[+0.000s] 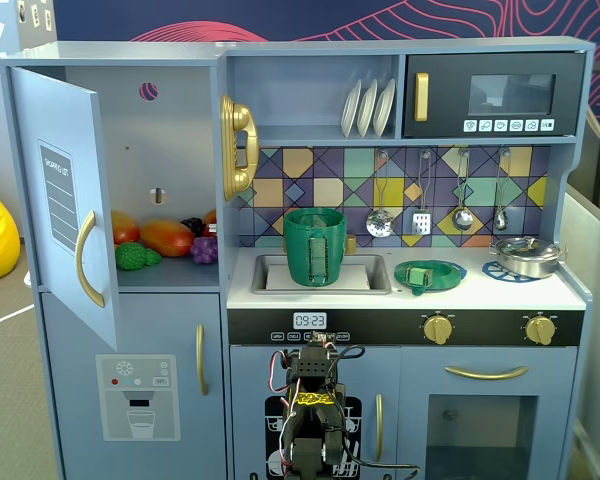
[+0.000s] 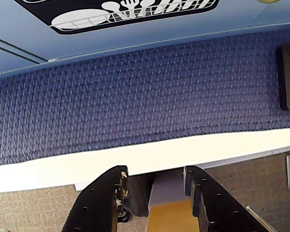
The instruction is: Pick up the lid from the counter and put it on the green recipient
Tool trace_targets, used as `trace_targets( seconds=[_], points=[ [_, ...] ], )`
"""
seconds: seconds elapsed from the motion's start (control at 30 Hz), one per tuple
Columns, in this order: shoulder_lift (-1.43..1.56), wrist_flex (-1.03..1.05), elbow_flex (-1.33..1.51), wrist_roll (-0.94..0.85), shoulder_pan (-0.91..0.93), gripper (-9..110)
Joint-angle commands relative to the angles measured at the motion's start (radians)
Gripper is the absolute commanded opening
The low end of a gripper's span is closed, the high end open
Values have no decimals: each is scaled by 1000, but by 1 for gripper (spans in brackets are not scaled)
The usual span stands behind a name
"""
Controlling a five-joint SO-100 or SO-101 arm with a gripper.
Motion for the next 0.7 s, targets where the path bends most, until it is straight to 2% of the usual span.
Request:
trace_targets(
  seconds=[0.0, 0.4, 0.53, 0.67],
  points=[
    [-5, 178, 14, 31, 63, 0],
    [-6, 163, 12, -5, 89, 0],
    [-46, -66, -63, -77, 187, 0],
    [-156, -413, -224, -147, 311, 0]
  ],
)
